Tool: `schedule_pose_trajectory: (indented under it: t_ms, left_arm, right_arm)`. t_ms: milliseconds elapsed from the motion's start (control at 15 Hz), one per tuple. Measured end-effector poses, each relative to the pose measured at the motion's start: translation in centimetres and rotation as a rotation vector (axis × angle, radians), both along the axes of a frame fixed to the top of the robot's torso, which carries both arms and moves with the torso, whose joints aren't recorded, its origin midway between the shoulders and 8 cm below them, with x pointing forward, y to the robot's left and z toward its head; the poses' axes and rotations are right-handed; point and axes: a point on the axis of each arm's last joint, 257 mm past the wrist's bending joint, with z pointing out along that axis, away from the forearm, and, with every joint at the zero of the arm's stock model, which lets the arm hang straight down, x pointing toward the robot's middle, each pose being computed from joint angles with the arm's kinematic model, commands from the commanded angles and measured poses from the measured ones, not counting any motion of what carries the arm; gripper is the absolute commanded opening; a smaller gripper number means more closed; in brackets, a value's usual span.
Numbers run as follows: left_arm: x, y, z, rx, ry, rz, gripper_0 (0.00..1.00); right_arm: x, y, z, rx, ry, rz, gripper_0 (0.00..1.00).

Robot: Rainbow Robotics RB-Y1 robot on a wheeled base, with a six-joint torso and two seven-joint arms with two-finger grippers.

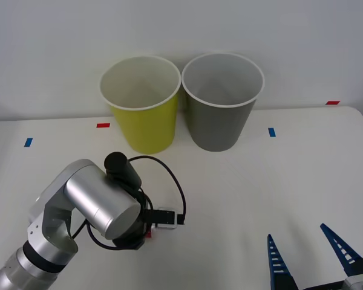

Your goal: Put cans in the gray bin and PET bottles in the light green bin.

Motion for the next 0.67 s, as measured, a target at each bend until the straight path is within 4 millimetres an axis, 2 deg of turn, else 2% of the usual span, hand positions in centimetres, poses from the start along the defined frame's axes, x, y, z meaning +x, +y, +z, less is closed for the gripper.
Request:
schedule_pose_trajectory:
  t_ms: [200,400,667]
  left_arm:
    - [0.2,0.0,0.1,-0.01,-0.005,0.009,0.0]
    - [0.8,-0.9,0.8,-0.077,-0.032,0.059,0.0]
    - [0.9,-3.5,4.5,-0.239,-0.07,0.191,0.0]
  right_arm:
    - [0.0,0.0,0.0,0.0,0.0,0.0,1.0]
    - [0.0,0.0,0.0,0.0,0.0,0.0,1.0]
    - [0.0,0.0,0.0,0.0,0.0,0.0,1.0]
